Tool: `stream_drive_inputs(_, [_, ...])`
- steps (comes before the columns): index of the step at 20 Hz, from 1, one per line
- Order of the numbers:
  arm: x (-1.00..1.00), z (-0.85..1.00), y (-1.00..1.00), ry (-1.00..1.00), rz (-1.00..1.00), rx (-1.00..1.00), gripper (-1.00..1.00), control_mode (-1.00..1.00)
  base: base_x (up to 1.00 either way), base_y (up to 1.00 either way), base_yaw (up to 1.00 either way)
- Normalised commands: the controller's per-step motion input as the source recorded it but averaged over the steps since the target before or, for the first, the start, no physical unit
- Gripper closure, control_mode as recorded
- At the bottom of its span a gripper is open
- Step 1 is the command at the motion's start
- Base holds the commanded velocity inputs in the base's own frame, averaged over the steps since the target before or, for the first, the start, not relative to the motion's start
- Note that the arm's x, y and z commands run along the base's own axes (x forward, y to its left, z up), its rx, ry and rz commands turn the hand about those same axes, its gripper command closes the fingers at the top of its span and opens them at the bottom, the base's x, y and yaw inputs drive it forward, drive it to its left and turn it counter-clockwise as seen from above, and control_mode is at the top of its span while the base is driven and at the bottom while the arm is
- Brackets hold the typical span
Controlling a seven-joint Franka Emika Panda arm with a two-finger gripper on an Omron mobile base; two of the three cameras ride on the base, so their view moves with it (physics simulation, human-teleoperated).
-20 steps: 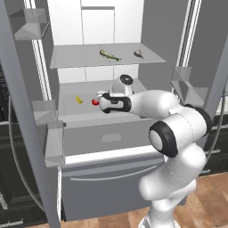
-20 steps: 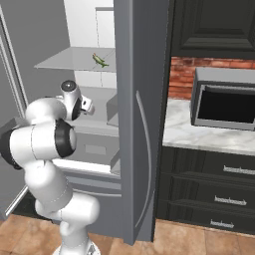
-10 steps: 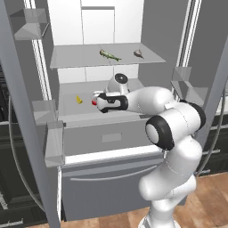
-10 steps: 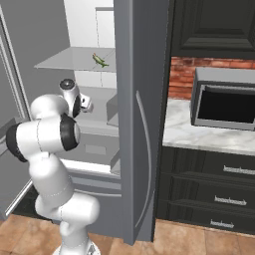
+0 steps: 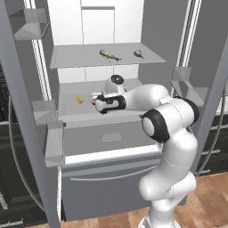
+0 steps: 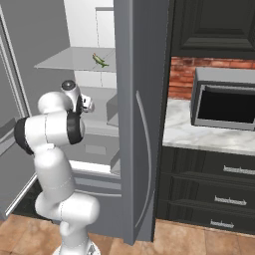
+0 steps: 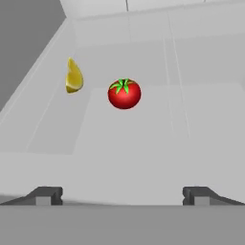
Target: Gather the lemon wedge and tomato from the fridge and place them on a tray on the dining counter. Then gather the fishs from the fridge and place them on the other tray.
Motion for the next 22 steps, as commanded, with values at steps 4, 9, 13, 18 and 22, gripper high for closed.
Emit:
stream_drive_inputs(4, [0.19,-0.11,0.0,0.0,0.02,-0.03,-1.0,-1.0,0.0,0.0,0.0])
stream_drive_inputs(9, [0.23,0.0,0.0,0.0,0.01,-0.01,-1.0,-1.0,0.0,0.0,0.0])
stream_drive_inputs(13, [0.26,-0.01,0.0,0.0,0.01,-0.01,-1.0,-1.0,0.0,0.0,0.0])
stream_drive_inputs(18, [0.22,-0.06,0.0,0.0,0.01,0.0,-1.0,-1.0,0.0,0.0,0.0])
stream_drive_inputs(22, [0.18,-0.12,0.03,0.0,0.01,-0.01,-1.0,-1.0,0.0,0.0,0.0])
